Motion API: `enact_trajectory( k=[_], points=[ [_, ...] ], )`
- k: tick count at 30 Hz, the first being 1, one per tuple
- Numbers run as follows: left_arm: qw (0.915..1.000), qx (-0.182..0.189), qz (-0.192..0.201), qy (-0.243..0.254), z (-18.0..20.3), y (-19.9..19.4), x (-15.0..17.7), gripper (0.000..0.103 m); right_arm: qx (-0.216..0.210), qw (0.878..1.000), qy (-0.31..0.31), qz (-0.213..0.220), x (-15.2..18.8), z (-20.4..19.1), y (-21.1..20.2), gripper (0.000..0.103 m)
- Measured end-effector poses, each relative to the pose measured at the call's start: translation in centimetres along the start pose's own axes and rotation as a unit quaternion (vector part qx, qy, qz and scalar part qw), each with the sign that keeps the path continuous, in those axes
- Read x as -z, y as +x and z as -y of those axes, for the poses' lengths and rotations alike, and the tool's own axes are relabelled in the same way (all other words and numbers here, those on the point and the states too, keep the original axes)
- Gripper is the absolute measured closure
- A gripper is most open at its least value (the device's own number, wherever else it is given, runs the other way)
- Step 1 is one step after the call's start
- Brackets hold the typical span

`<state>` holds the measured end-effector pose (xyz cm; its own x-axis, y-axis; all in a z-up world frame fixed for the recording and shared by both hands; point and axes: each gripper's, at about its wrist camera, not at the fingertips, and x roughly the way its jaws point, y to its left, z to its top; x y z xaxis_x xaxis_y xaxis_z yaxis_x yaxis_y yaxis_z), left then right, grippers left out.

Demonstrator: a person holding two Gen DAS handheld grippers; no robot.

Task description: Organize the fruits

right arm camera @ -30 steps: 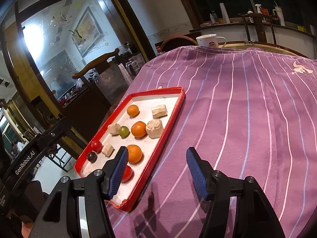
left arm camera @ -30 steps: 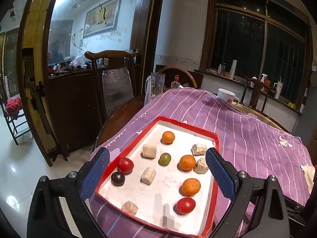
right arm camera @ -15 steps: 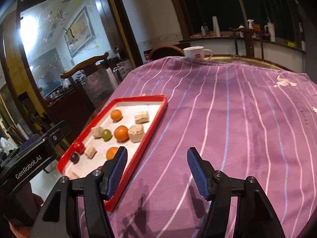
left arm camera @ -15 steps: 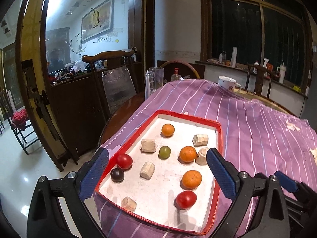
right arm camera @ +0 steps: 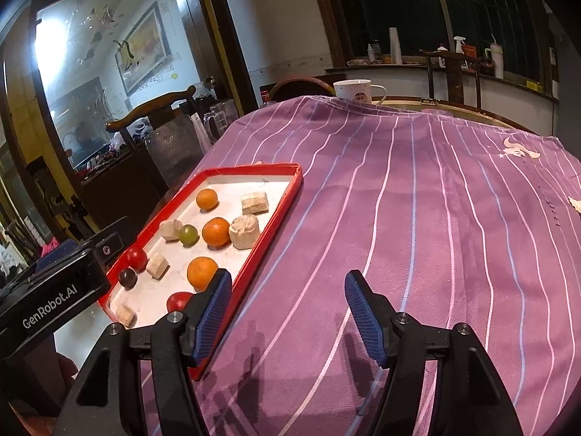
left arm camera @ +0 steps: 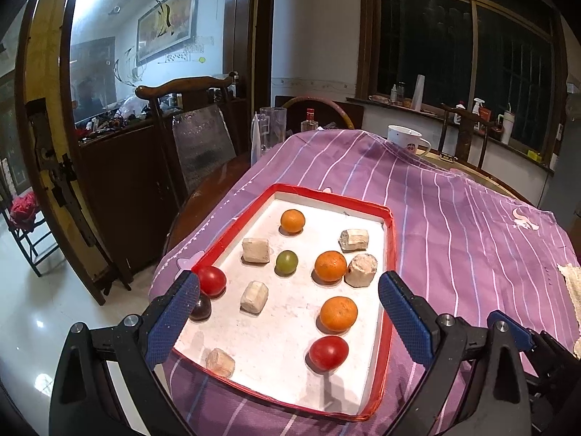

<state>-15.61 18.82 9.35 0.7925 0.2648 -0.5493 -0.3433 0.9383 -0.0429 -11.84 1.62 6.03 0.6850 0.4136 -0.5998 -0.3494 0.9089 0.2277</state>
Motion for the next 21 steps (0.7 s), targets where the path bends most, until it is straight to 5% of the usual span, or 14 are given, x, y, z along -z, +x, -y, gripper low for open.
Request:
enact_trajectory(
  k=[10,17,21],
  points=[
    [0.9996,-0.011,0.023,-0.008,-0.6,-1.4,0.0,0.004,0.005,1.0,-0.013,-0.001,0.5,-0.7,-0.4,0.032],
    [0.9874,-0.07,0.141,-0.02,-1.1,-5.9,0.0,0.0,0.011,0.999,-0.03,0.016,0.8,-1.4,-1.5,0.032],
    [0.9851,-0.081,0.144,-0.048,-2.2,-6.5,0.9,0.0,0.014,0.999,-0.035,0.022,0.9,-1.5,-1.9,0.032]
  ],
)
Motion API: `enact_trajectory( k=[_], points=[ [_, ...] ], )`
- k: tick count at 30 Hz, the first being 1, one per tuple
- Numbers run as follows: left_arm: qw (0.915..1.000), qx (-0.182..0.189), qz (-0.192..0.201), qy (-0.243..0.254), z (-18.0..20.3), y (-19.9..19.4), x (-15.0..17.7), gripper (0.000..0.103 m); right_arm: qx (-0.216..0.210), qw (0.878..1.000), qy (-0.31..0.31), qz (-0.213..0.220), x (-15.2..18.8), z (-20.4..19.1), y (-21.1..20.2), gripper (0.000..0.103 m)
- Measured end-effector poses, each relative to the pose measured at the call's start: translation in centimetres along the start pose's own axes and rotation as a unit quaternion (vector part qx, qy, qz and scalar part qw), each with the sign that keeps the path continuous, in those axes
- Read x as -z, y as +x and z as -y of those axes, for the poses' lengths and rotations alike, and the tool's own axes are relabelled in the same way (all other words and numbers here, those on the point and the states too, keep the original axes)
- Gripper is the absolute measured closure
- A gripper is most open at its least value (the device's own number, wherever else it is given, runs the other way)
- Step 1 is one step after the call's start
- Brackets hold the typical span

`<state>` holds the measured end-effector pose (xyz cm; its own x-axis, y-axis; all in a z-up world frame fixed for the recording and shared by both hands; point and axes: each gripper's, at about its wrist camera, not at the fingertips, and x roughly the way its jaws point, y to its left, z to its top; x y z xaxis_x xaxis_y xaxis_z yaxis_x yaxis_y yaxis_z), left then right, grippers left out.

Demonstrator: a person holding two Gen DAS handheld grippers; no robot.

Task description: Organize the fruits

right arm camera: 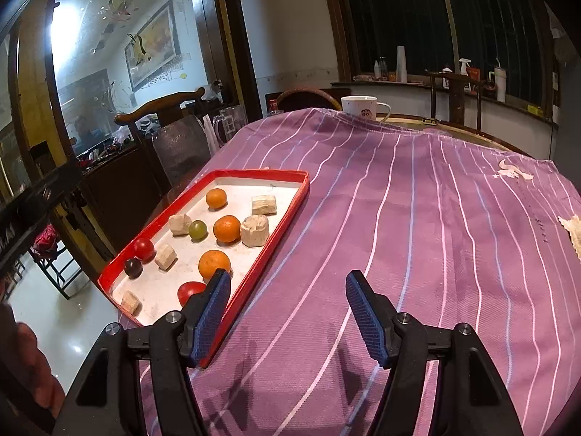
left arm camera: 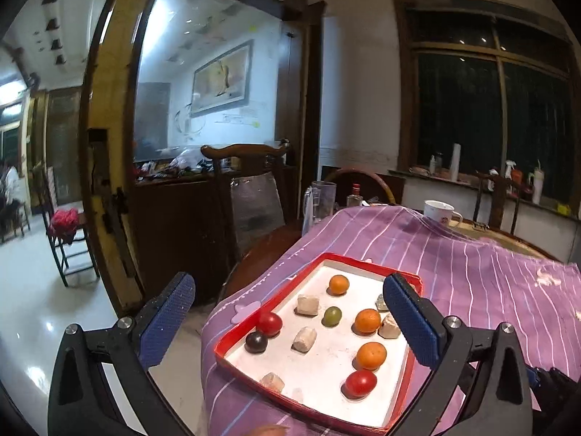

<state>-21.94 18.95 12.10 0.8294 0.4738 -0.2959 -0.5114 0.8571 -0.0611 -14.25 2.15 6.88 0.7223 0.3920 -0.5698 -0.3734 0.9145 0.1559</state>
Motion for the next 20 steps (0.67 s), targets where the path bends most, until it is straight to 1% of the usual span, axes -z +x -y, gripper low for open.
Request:
enact_trajectory(
  k=[1,2,4,7,9,14,20],
  points=[
    [0.9999,0.008,-0.011,-0.003,-0.2,0.3,0.0,0.0,-0.001,1.0,0.0,0.001,0.0,0.0,0.0,0.032],
    [0.9992,0.018,-0.033,-0.01,-0.5,0.9,0.0,0.0,-0.002,1.0,-0.001,0.002,0.0,0.0,-0.1,0.032],
    [0.9982,0.024,-0.051,-0.022,-0.8,1.3,0.2,0.0,-0.002,1.0,-0.006,0.003,0.2,-0.2,-0.3,0.032],
    [0.9976,0.03,-0.056,-0.029,-1.2,1.6,0.3,0.0,-0.004,1.0,-0.016,0.007,0.4,-0.6,-0.6,0.032],
    [0.9966,0.044,-0.063,-0.031,-1.2,1.8,0.4,0.0,-0.004,1.0,-0.024,0.009,0.5,-1.0,-0.6,0.031],
    [0.9909,0.077,-0.099,-0.047,-1.2,2.9,1.2,0.0,-0.006,0.999,-0.042,0.008,0.6,-2.1,-0.3,0.031],
    [0.9877,0.079,-0.125,-0.052,-1.3,3.5,1.7,0.0,-0.005,0.999,-0.052,0.002,0.9,-2.6,0.0,0.031]
  ],
)
